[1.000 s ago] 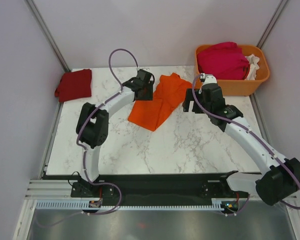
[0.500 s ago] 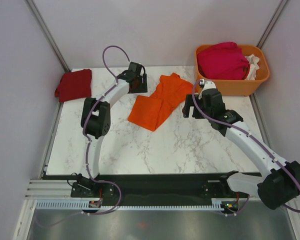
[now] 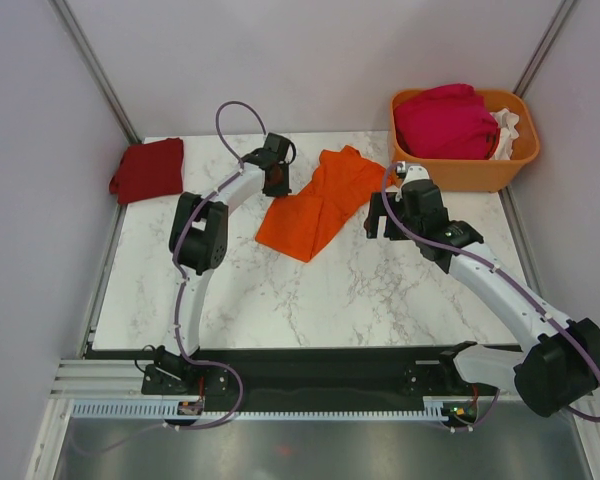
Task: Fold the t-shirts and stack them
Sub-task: Flatten the tshirt out
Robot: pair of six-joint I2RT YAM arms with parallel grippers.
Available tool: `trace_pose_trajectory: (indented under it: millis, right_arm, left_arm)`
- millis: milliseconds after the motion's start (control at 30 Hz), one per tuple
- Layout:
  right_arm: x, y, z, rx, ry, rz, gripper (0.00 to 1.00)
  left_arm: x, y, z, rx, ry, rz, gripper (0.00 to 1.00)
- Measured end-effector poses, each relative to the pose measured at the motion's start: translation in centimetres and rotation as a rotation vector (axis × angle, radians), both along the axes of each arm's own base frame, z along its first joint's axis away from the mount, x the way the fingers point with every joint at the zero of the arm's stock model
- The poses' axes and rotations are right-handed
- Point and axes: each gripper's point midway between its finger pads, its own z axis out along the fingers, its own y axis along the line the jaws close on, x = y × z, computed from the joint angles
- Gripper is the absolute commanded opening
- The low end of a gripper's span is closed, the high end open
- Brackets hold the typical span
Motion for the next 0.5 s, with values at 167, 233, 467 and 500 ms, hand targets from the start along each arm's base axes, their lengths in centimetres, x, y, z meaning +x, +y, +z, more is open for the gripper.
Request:
trace_pose_trajectory:
  millis: [167, 233, 467, 500]
  right_arm:
    - [-0.1, -0.1, -0.4, -0.003, 0.007, 0.001, 0.93]
    - [-0.2, -0.1, -0.5, -0.005, 0.011, 0.001, 0.94]
    - [-0.3, 0.0, -0.6, 0.0, 0.014, 0.006, 0.95]
    - [-0.3, 0.0, -0.5, 0.001, 0.013, 0.006, 0.95]
  left_arm:
    - [0.2, 0.2, 0.2, 0.01, -0.008, 0.003, 0.02]
    - [0.2, 0.2, 0.3, 0.011, -0.01, 0.004, 0.02]
    - [-0.5, -0.3, 7.5, 0.035, -0.084, -0.04, 0.02]
    - [-0.4, -0.8, 10.5, 0.026, -0.135, -0.056, 0.02]
